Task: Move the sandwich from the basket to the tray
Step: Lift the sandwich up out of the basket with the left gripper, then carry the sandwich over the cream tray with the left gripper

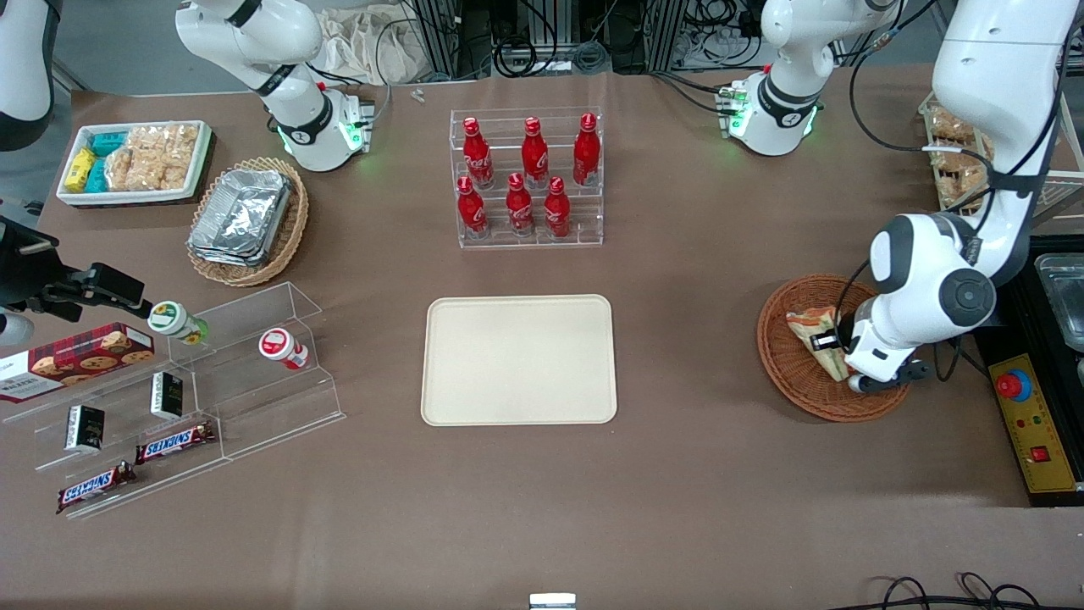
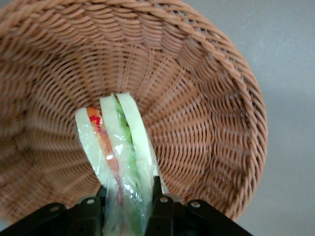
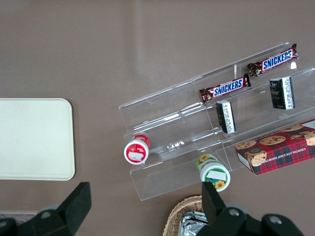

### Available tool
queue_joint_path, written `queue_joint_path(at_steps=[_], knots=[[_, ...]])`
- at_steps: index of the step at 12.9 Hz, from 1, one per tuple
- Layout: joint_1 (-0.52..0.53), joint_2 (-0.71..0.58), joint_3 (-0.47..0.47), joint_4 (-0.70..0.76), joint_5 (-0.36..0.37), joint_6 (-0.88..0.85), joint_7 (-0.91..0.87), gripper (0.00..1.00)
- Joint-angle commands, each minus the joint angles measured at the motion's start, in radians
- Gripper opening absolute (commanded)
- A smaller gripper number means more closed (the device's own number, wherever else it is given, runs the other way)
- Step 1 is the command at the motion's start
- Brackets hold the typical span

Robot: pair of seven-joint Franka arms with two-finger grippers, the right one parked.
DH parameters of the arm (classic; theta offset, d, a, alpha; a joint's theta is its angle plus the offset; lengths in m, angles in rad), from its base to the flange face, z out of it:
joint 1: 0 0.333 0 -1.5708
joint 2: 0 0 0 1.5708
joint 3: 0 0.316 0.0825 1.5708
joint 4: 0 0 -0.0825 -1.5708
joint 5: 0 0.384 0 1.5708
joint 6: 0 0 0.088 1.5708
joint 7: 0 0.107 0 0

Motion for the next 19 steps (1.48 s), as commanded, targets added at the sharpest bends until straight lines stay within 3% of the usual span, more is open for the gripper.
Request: queue_joint_path(at_steps=[1,4,6,10,12,15,19], knots=[[-0.003,-0.044,-0.012,0.184,0.002,-0.271,-0.020,0.00],[-0.004,-0.032,-0.050,0.472,-0.010,-0.570,-0.008,0.00],[-0.004,-0.033,-0.076,0.588,-0.008,-0.646,-0.009,0.00],[-0.006,-0.039,-0.206,0.610,0.002,-0.678,-0.018,0.00],[-0.050,-0.004,-0.274,0.602,0.002,-0.654,-0.026,0.00],[-0.222,0.080,-0.274,0.599,0.016,-0.533,-0.127,0.01],[-0.391,0.244,-0.272,0.599,0.140,-0.320,-0.270,0.00]])
